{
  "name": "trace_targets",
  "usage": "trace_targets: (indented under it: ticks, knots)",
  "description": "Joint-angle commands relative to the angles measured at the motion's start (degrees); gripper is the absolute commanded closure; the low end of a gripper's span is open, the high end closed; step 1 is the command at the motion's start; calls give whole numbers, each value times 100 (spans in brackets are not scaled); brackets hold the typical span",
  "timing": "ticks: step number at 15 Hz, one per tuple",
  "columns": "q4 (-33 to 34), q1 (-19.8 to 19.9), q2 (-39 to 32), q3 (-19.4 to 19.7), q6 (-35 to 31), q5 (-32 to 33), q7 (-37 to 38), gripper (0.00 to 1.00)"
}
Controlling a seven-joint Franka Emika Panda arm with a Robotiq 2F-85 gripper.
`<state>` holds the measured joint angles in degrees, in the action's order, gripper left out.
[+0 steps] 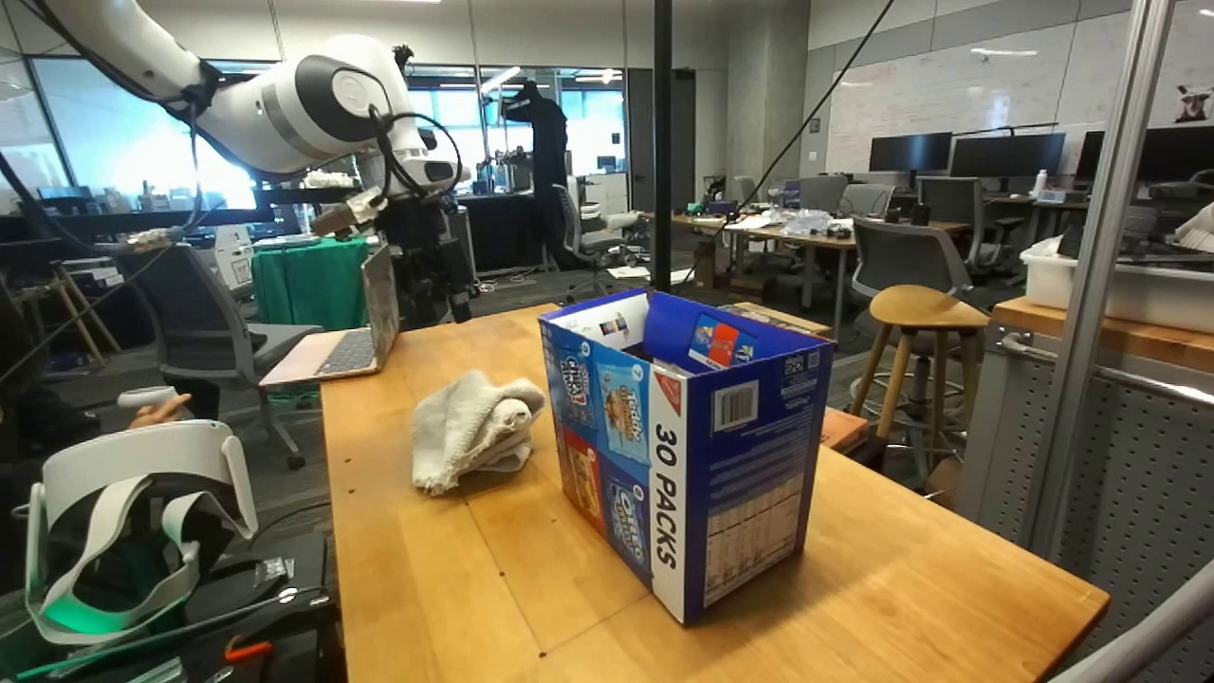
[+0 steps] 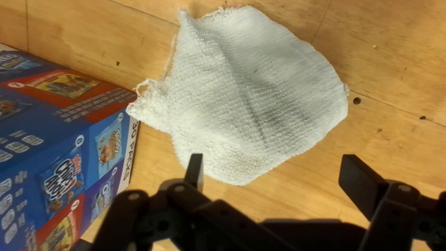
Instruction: Pick up the avocado and wrap it on the cloth, then pick up the cloth and put it in the box
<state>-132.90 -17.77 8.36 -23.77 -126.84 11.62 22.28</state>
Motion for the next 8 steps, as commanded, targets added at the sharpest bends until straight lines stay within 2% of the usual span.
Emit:
trace_targets:
  ticks: [1, 8]
  knots:
    - [97, 44, -450, 91, -340, 114, 23, 0]
    - [37, 159, -1076, 555, -655, 11, -134, 0]
